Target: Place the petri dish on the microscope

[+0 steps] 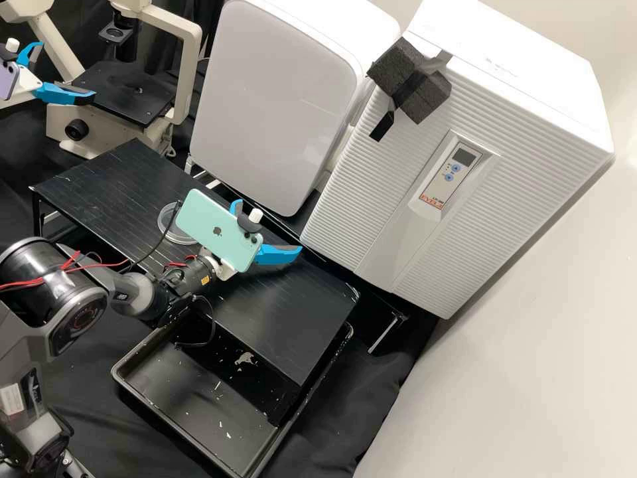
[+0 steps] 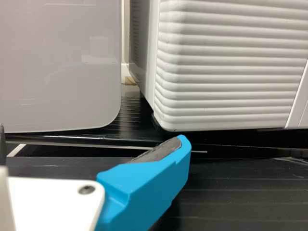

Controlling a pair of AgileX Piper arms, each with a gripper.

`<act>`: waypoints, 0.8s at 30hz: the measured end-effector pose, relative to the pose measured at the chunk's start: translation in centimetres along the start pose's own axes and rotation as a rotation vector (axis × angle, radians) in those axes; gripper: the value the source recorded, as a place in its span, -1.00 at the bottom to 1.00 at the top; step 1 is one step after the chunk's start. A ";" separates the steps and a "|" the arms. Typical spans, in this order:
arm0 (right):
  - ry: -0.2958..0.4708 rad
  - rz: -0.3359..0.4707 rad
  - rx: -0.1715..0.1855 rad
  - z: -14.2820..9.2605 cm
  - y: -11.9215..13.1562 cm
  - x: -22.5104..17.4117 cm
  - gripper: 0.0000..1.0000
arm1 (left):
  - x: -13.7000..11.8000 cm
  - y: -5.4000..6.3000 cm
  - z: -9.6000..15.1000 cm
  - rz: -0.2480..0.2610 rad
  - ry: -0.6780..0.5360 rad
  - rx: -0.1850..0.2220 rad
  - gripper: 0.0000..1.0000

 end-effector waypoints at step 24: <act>0.000 0.000 0.000 0.0 0.0 0.0 1.00 | -1.7 0.6 7.3 -0.030 -0.456 -0.046 1.00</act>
